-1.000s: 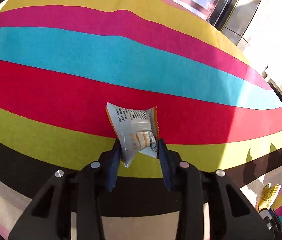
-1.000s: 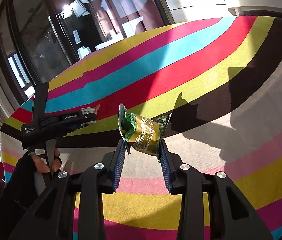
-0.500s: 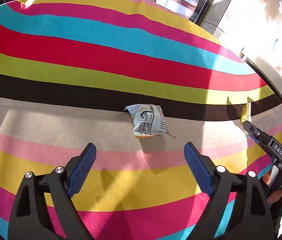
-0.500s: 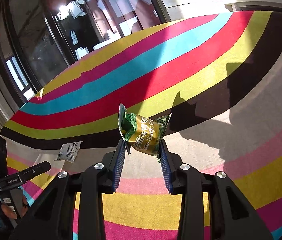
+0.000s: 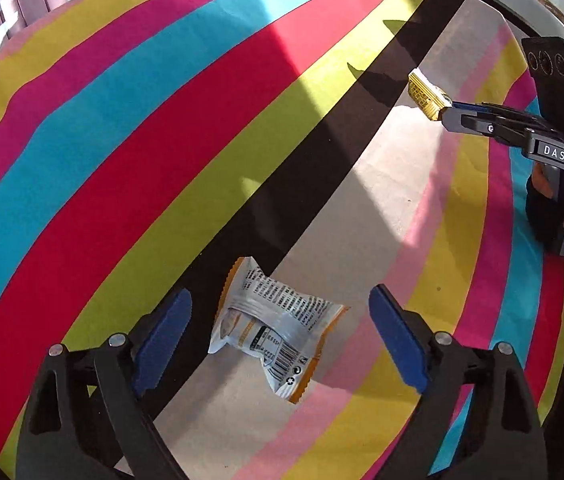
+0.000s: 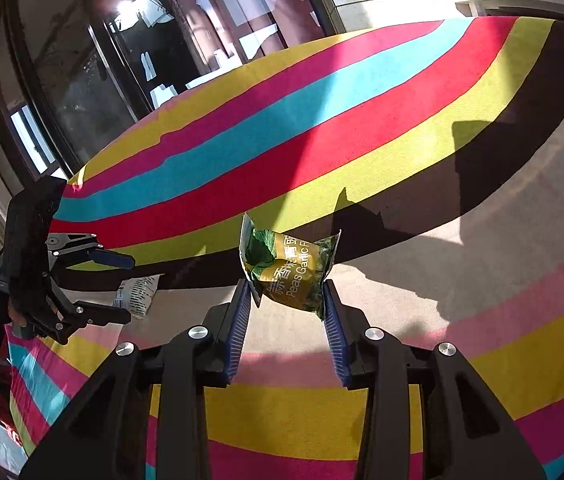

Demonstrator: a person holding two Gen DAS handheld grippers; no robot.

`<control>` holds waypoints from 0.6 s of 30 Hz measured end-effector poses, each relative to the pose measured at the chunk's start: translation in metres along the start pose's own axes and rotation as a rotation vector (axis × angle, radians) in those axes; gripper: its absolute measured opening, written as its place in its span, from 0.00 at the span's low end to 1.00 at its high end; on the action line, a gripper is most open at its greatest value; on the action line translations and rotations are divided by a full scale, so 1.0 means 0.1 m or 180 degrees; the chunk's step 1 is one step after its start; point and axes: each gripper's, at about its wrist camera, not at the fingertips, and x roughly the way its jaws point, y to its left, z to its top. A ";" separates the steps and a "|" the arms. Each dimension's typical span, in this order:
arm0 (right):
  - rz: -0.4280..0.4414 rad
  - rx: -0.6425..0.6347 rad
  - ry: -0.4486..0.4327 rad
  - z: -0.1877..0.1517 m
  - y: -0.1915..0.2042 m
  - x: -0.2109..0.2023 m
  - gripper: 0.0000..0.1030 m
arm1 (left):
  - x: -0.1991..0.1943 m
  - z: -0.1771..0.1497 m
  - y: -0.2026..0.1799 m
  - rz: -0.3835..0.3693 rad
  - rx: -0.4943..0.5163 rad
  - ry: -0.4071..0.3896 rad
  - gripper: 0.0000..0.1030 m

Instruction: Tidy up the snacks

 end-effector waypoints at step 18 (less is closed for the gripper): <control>-0.0001 0.0024 -0.0033 0.00 -0.01 -0.03 0.38 | 0.07 -0.41 -0.67 -0.0095 0.0385 -0.0062 0.96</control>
